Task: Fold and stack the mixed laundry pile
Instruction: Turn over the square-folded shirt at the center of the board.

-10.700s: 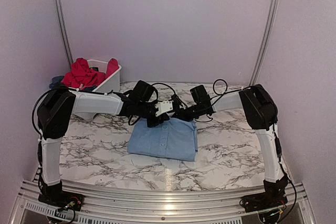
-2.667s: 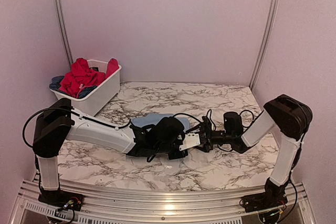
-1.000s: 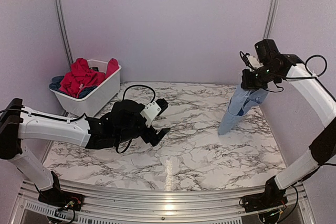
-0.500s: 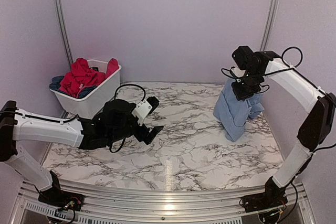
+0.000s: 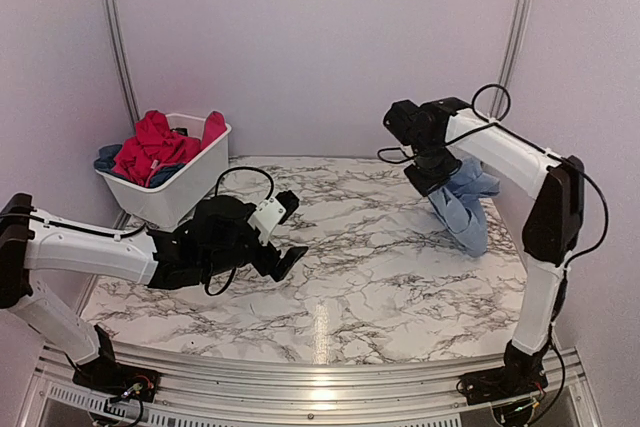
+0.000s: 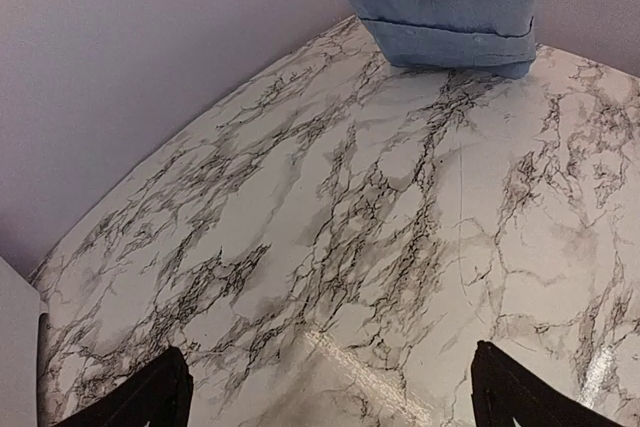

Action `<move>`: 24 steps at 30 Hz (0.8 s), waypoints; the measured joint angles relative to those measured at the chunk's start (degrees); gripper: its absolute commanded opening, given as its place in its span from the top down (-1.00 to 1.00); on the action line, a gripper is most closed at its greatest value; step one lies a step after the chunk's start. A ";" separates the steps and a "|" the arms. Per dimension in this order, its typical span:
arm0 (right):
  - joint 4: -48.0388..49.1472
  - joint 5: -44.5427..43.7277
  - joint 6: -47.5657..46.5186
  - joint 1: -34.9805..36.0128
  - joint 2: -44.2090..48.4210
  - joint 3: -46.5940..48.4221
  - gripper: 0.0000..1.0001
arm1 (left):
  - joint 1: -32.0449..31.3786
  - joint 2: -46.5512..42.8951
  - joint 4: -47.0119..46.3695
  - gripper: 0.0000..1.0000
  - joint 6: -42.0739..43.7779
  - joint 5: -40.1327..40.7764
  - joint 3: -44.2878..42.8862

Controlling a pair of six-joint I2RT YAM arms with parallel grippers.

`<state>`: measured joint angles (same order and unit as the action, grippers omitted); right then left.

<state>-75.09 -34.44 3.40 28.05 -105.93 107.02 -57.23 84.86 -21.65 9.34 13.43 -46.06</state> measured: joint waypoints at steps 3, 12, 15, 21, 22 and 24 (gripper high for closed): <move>0.00 0.46 1.07 7.85 -13.51 6.21 1.00 | 0.57 -0.04 0.00 -0.98 -0.50 0.00 0.59; 0.74 8.33 0.79 20.46 -39.23 21.07 0.20 | 2.62 -4.72 -0.26 -0.98 -2.80 -0.04 4.55; 2.62 12.17 0.79 20.55 -38.99 22.86 -0.23 | 3.32 -7.50 -0.33 -0.98 -4.04 -0.79 6.16; 10.36 19.17 1.07 19.32 -29.81 13.68 -0.54 | 4.39 -10.19 -0.85 -0.98 -6.78 -2.49 6.84; 12.04 20.41 1.20 18.80 -27.21 11.23 -0.54 | 4.46 -10.23 -0.90 -0.98 -7.08 -2.62 6.84; 17.53 24.15 1.25 16.50 -19.28 3.87 -0.53 | 4.74 -10.19 -0.92 -0.98 -8.13 -3.13 6.80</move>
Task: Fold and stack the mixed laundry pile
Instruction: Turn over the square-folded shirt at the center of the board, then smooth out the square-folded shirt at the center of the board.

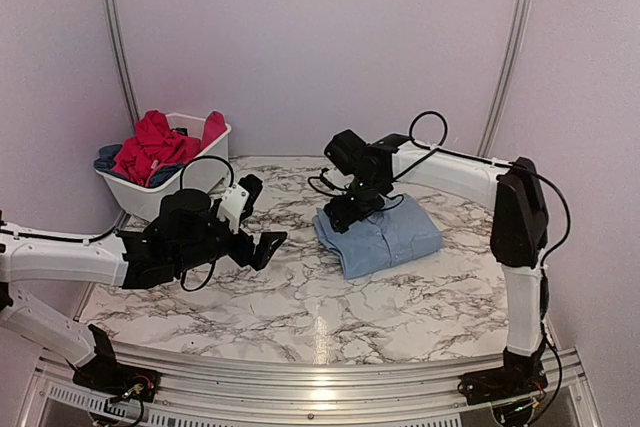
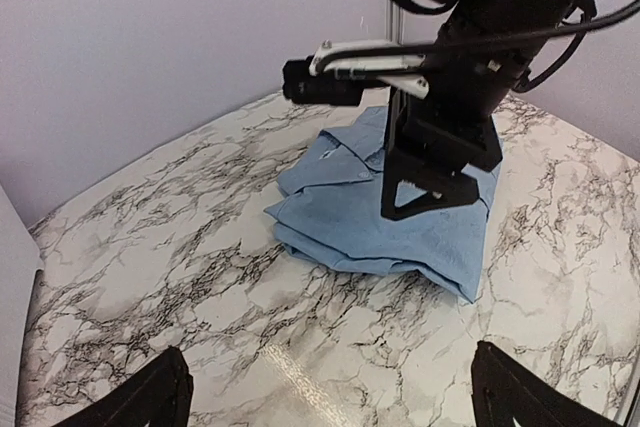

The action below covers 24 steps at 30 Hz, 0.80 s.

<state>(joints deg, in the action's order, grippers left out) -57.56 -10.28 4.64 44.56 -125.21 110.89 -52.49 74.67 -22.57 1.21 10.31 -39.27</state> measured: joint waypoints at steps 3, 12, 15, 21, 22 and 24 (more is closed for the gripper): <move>8.68 5.25 0.55 -6.43 11.85 -10.40 -0.49 | 0.94 1.11 -0.09 -0.98 -2.21 -1.22 -0.85; 31.12 16.94 2.91 -30.08 30.14 -39.54 -0.03 | 4.37 20.87 -0.26 -0.95 -11.98 -11.43 -18.58; 34.16 20.15 3.30 -31.78 28.61 -46.18 0.14 | 3.82 29.88 -0.22 -0.85 -14.12 -15.17 -26.64; 40.37 27.69 4.37 -31.32 21.79 -51.54 0.25 | 2.58 45.00 0.59 -0.66 -19.26 -24.24 -39.50; 41.46 28.39 4.57 -31.04 21.22 -52.28 0.25 | 2.49 46.99 0.66 -0.65 -20.28 -25.64 -41.05; 43.15 29.22 4.98 -29.99 21.44 -53.16 0.24 | 2.49 49.88 0.76 -0.64 -22.10 -27.65 -42.49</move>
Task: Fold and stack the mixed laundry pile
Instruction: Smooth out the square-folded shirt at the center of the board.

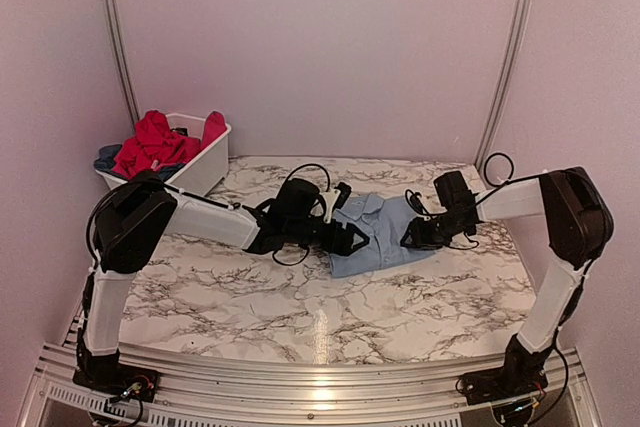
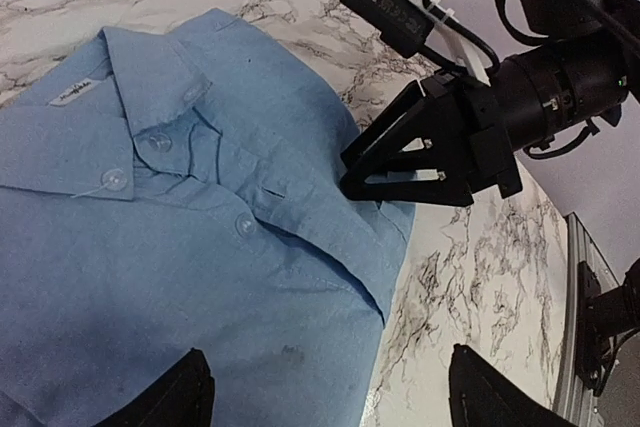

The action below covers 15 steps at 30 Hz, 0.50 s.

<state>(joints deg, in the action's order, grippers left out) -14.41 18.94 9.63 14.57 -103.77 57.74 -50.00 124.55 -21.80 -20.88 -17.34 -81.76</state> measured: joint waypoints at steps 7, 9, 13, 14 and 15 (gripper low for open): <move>1.95 1.68 1.81 3.93 7.50 -8.55 0.10 | 2.62 1.22 1.27 -0.58 -3.63 -1.09 6.56; 1.42 1.62 2.40 3.39 10.34 -11.17 -0.09 | 4.04 1.07 0.96 -0.61 -4.04 -1.05 7.10; -0.76 0.55 2.69 1.84 15.30 -13.38 -0.21 | 6.25 0.07 -0.22 -0.75 -3.85 -0.90 9.01; -1.18 0.22 2.69 1.84 16.96 -13.31 -0.26 | 6.54 -0.44 -0.17 -0.79 -3.72 -0.68 9.49; -1.60 0.20 2.75 1.95 18.73 -12.96 -0.29 | 6.71 -0.94 0.09 -0.82 -3.54 -0.57 9.94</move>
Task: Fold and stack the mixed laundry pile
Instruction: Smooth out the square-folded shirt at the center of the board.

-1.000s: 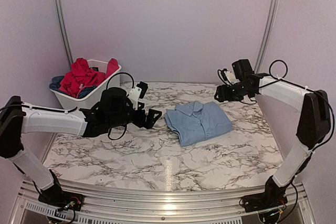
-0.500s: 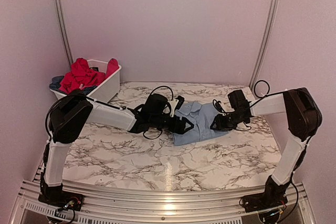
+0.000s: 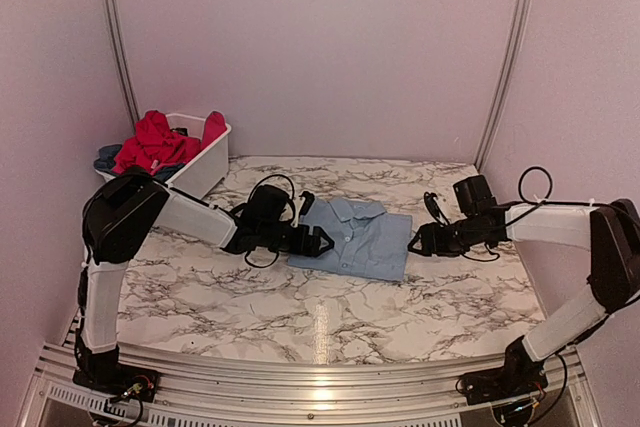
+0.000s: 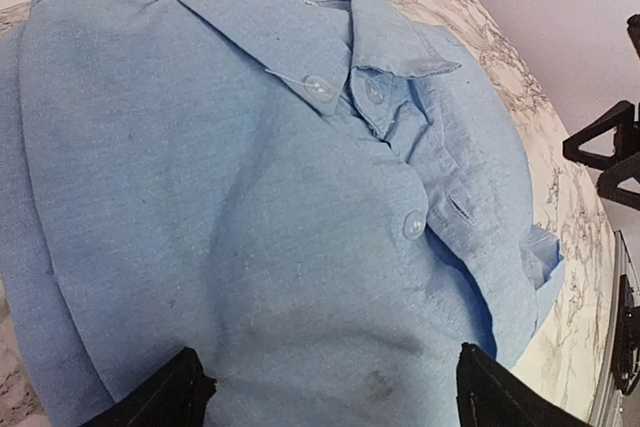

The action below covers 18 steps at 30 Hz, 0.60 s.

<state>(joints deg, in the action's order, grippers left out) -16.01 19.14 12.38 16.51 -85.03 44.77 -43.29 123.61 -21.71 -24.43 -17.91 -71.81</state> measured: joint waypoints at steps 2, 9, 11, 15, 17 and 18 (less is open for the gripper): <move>-0.57 0.15 0.24 0.15 2.99 1.40 -0.30 | 0.13 -1.27 1.07 -0.91 0.31 0.42 0.81; 5.05 6.86 3.72 0.90 6.03 -1.68 -0.29 | 0.11 -4.68 5.25 -0.98 0.35 1.36 1.90; 5.62 8.04 4.52 1.92 6.05 -4.46 -0.32 | 0.11 -4.74 5.55 -0.98 0.37 1.42 1.90; 7.26 9.73 5.84 3.45 6.08 -9.20 -0.34 | 0.11 -4.74 6.47 -0.98 0.37 1.40 1.90; 9.09 10.23 6.19 3.58 5.68 -10.82 -0.29 | 0.11 -4.74 6.67 -0.98 0.37 1.44 1.90; 10.34 10.49 6.38 3.63 4.96 -11.39 -0.26 | 0.11 -4.74 6.69 -0.98 0.37 1.46 1.90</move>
<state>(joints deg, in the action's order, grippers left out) -5.67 29.63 18.76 20.14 -80.07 33.39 -43.18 118.87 -15.03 -24.05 -16.45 -69.91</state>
